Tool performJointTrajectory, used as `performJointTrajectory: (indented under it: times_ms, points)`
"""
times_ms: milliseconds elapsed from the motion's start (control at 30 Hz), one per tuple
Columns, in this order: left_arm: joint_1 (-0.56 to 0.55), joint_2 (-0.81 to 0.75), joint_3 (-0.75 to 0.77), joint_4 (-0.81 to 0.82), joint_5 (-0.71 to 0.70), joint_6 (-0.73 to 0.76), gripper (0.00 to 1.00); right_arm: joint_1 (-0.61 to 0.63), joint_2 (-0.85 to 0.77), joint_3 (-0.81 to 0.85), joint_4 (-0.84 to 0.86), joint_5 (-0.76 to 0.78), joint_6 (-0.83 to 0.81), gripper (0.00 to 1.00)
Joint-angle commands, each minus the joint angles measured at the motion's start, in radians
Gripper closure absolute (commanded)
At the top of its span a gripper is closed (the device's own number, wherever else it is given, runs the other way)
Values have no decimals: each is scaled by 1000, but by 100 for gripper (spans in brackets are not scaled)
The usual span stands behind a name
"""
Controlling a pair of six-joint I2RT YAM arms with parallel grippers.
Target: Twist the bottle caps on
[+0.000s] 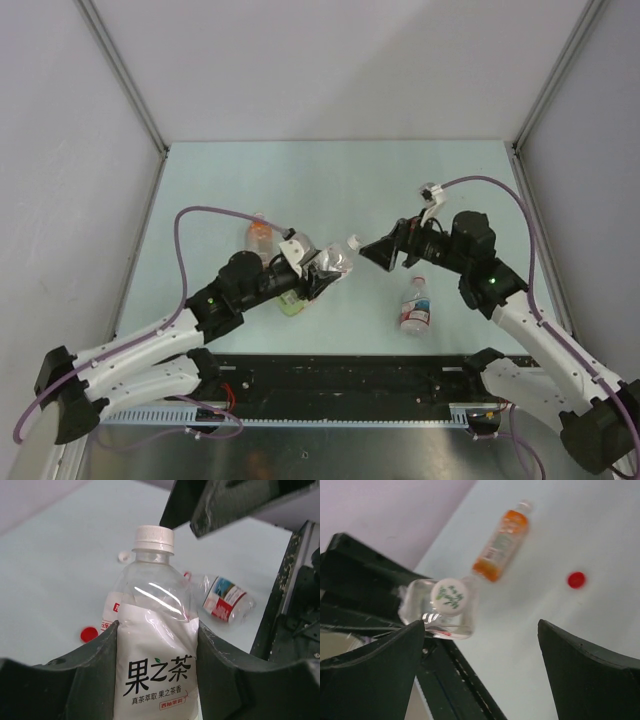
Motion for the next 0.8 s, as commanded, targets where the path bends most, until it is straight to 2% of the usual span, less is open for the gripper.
performJointTrajectory:
  times_ms: [0, 133, 333, 367, 467, 533, 567, 600, 633, 667, 700, 767]
  points:
    - [-4, -31, -38, 177, 35, 48, 68, 145, -10, 2, 216, 79, 29, 2]
    - [-3, -49, -55, 190, 38, 35, 69, 260, 11, 2, 243, 244, 18, 4]
    - [-3, -69, -72, 218, 53, 23, 70, 328, 95, 2, 275, 332, 56, 15]
    - [-3, -70, -73, 221, 57, 22, 70, 341, 104, 2, 284, 345, 52, 20]
    - [-5, -75, -76, 229, 48, -9, 67, 390, 115, 2, 294, 437, 32, 61]
    - [-5, -80, -78, 234, 31, -25, 58, 413, 106, 2, 281, 537, 19, 87]
    - [-5, -85, -79, 235, 27, -31, 51, 418, 99, 2, 266, 598, 18, 93]
    - [-5, -89, -81, 235, 24, -38, 40, 421, 91, 3, 247, 660, 11, 97]
    - [-6, -95, -83, 235, 23, -45, 22, 422, 83, 6, 222, 736, 5, 98]
    - [-6, -102, -87, 235, 20, -50, 11, 422, 75, 9, 191, 810, -4, 99]
    - [-6, -110, -92, 234, 15, -58, 6, 420, 67, 14, 162, 887, -23, 100]
    - [-4, -129, -104, 234, -2, -71, 2, 402, 54, 25, 113, 1026, -75, 100]
